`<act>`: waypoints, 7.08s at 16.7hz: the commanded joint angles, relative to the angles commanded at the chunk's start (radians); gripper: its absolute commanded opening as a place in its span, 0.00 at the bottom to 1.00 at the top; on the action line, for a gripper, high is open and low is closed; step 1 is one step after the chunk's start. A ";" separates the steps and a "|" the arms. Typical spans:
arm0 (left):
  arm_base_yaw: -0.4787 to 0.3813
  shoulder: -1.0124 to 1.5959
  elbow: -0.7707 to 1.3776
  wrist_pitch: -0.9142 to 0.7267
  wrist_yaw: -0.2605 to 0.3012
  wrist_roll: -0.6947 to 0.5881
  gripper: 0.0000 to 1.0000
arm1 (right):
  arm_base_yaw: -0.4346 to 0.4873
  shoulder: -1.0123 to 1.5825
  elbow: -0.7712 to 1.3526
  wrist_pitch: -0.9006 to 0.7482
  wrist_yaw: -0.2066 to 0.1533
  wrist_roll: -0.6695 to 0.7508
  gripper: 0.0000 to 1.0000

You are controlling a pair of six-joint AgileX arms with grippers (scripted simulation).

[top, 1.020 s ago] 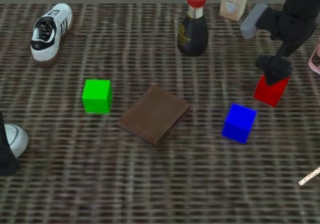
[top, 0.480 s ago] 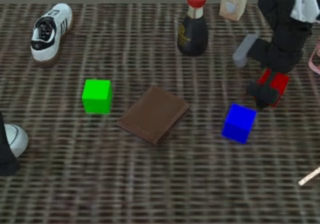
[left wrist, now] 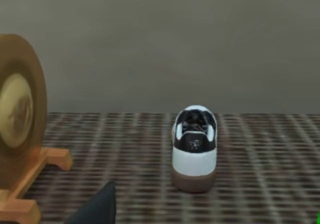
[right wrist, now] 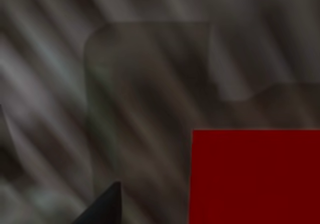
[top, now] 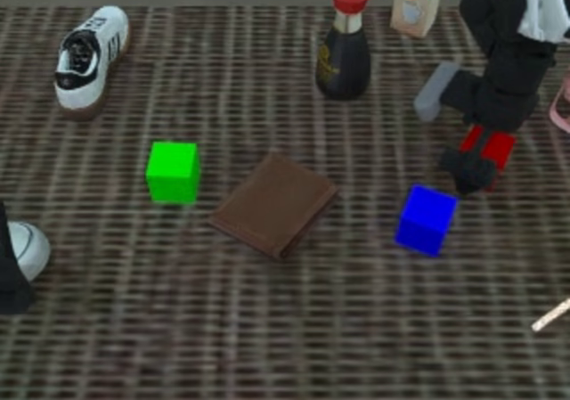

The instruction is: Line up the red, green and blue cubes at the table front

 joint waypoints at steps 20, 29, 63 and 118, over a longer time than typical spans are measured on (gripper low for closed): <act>0.000 0.000 0.000 0.000 0.000 0.000 1.00 | 0.000 -0.026 0.002 -0.019 -0.008 0.009 0.00; 0.000 0.000 0.000 0.000 0.000 0.000 1.00 | 0.008 -0.076 0.191 -0.258 -0.009 0.008 0.00; 0.000 0.000 0.000 0.000 0.000 0.000 1.00 | 0.803 -0.034 0.079 -0.101 -0.006 0.233 0.00; -0.157 1.121 0.987 -0.639 0.000 -0.124 1.00 | 0.302 -1.180 -0.662 0.319 -0.061 0.498 1.00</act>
